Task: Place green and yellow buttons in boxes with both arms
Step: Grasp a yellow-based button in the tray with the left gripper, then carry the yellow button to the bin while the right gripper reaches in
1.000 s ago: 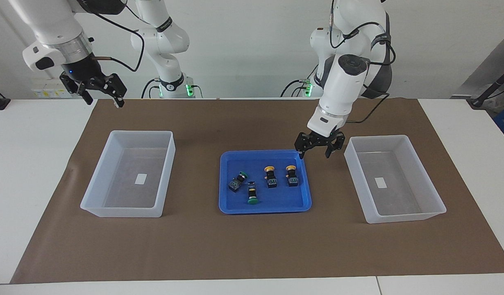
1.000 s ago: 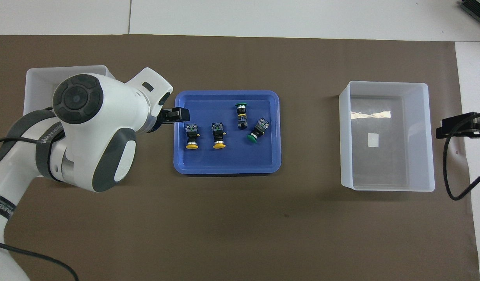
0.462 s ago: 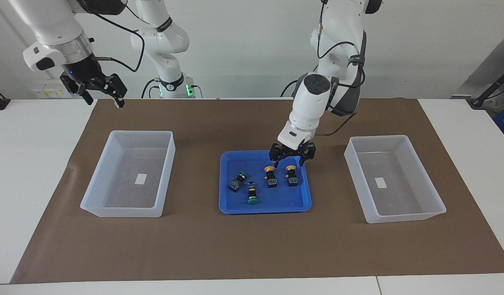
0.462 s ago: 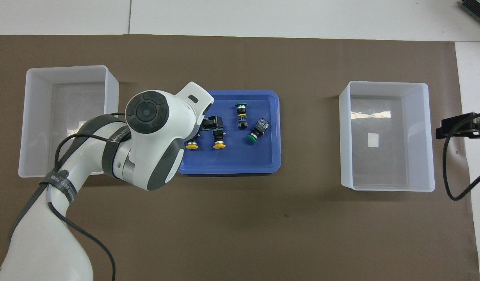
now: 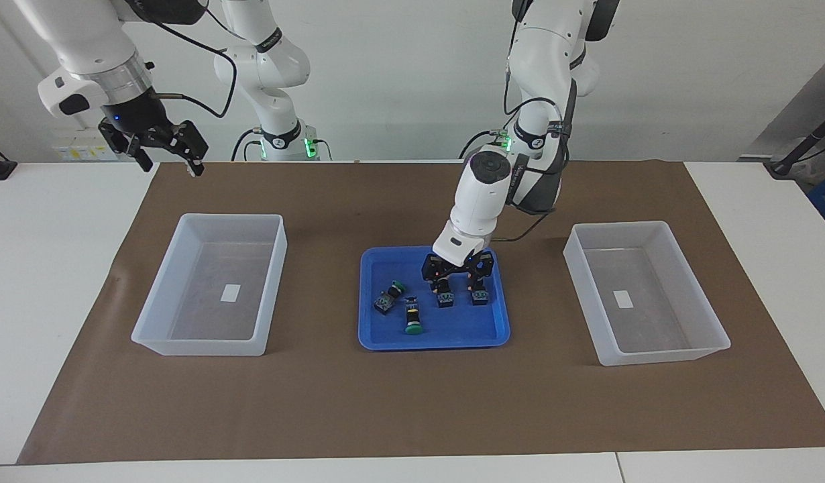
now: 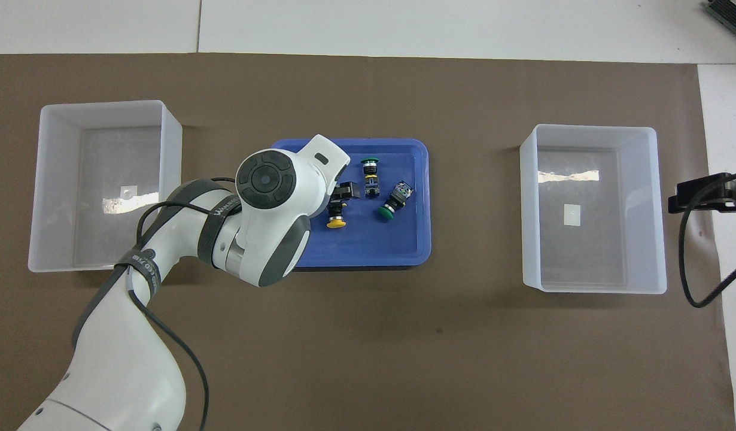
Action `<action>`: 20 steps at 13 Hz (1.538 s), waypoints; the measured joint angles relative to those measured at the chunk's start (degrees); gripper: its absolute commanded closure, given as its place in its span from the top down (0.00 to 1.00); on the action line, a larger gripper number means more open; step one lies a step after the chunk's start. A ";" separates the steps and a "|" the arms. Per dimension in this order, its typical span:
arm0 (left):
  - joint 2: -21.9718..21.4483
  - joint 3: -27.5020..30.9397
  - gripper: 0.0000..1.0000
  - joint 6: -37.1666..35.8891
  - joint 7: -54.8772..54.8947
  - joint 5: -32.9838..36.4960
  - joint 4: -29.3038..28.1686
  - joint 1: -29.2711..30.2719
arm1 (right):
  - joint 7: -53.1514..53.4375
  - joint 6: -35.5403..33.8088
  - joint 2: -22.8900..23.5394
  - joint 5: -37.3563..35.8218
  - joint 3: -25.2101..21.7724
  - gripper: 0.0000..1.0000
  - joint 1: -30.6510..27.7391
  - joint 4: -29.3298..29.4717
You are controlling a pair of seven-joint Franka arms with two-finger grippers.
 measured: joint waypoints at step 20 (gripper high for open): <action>2.26 0.47 0.29 4.17 -0.06 0.07 -0.87 -1.58 | 0.00 0.00 -0.24 0.00 0.00 1.00 0.00 -0.46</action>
